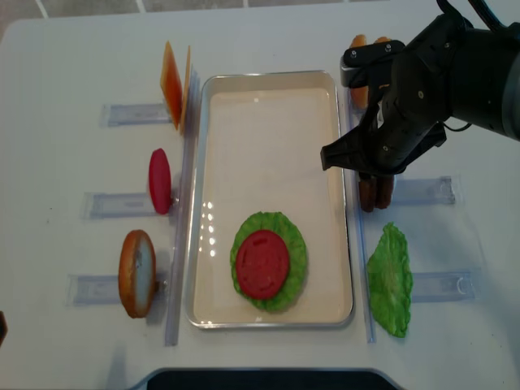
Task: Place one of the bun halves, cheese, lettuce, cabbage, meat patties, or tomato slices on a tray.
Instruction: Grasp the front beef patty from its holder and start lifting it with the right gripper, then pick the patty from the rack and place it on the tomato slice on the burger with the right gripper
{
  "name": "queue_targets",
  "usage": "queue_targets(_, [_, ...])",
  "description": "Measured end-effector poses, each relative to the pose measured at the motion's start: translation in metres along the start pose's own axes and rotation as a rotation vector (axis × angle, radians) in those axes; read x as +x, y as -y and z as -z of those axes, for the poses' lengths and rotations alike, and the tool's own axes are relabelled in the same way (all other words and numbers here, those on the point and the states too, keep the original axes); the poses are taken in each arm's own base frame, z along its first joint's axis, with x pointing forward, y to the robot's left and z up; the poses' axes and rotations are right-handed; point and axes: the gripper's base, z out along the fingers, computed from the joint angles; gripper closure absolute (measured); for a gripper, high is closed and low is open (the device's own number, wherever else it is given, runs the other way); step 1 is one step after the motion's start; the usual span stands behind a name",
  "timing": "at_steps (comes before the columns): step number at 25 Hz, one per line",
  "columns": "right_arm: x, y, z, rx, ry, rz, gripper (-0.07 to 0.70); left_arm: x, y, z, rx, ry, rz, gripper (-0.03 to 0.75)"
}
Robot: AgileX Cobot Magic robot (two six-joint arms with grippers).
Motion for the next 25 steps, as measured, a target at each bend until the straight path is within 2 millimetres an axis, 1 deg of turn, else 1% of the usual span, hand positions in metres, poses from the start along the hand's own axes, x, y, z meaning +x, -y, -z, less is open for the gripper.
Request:
queue_targets(3, [0.001,0.001,0.003,0.006,0.001,0.005,0.486,0.000,0.000,0.000,0.000,0.000,0.000,0.715])
queue_targets(6, [0.003,0.002,0.015,-0.002,0.012,0.000,0.486,0.000,0.000,0.000,0.000,0.000,0.000,0.715])
queue_targets(10, [0.007,0.002,0.043,-0.045,0.067,-0.015,0.488,0.000,0.000,0.000,0.000,0.000,0.000,0.715])
queue_targets(14, [0.015,-0.002,0.076,-0.100,0.148,-0.007,0.488,0.000,0.000,0.000,0.000,0.000,0.000,0.715])
queue_targets(18, [0.028,-0.012,0.103,-0.187,0.199,0.013,0.488,0.000,0.000,0.000,0.000,0.000,0.000,0.715])
queue_targets(20, [0.035,-0.019,0.111,-0.232,0.200,0.029,0.488,0.000,0.000,0.000,0.000,0.000,0.000,0.715])
queue_targets(22, [0.041,-0.026,0.117,-0.276,0.194,0.044,0.489,0.000,0.000,0.000,0.000,0.000,0.000,0.715])
queue_targets(25, [0.049,-0.040,0.119,-0.344,0.167,0.078,0.488,0.000,0.000,0.000,0.000,0.000,0.000,0.716])
